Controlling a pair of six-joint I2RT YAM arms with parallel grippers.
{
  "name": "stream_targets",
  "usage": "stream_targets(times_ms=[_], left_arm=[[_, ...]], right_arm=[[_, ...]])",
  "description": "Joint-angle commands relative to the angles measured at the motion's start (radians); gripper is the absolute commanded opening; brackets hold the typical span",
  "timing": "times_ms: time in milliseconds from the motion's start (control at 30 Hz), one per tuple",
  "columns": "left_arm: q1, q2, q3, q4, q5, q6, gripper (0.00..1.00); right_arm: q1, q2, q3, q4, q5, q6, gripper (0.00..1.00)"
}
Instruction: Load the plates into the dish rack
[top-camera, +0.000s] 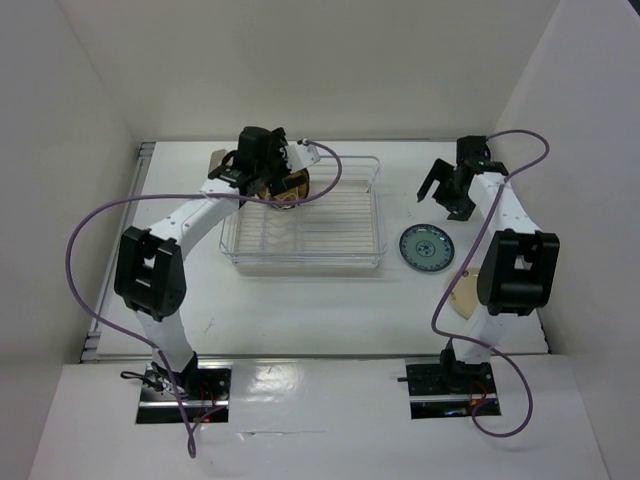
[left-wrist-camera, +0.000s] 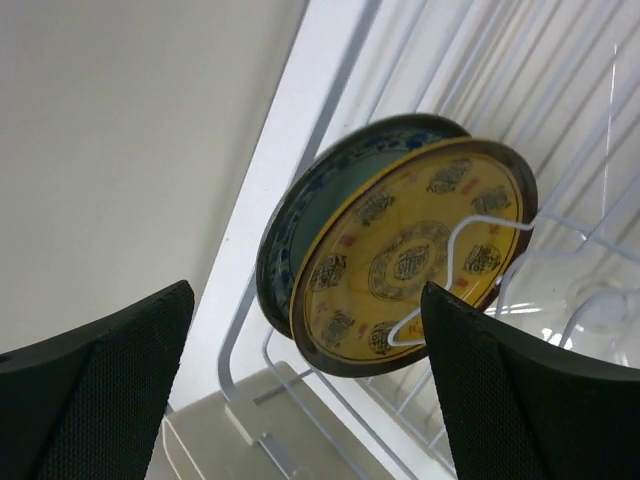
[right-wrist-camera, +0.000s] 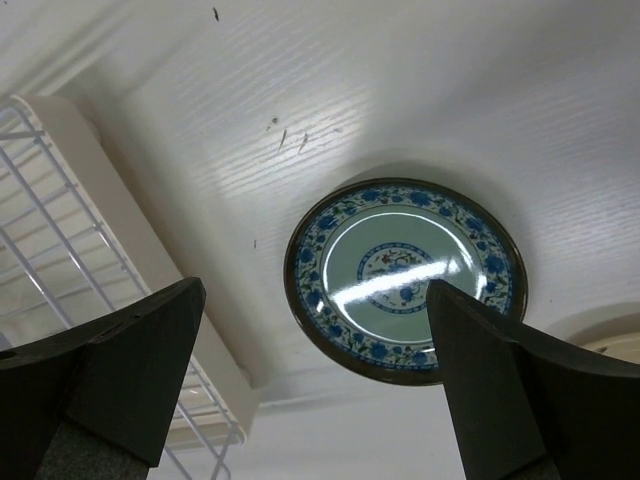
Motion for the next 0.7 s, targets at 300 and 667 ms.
stream_targets(times_ms=[300,667], left_arm=[[0.007,-0.180,0.119,-0.057,-0.169,-0.780,1.00],[0.099,-0.323,-0.102,0.023,0.241,-1.009,1.00]], right_arm=[[-0.006,0.197,0.201,-0.149,-0.135,0.042,0.84],[0.041,0.315,0.266,-0.234,-0.013,0.065,0.60]])
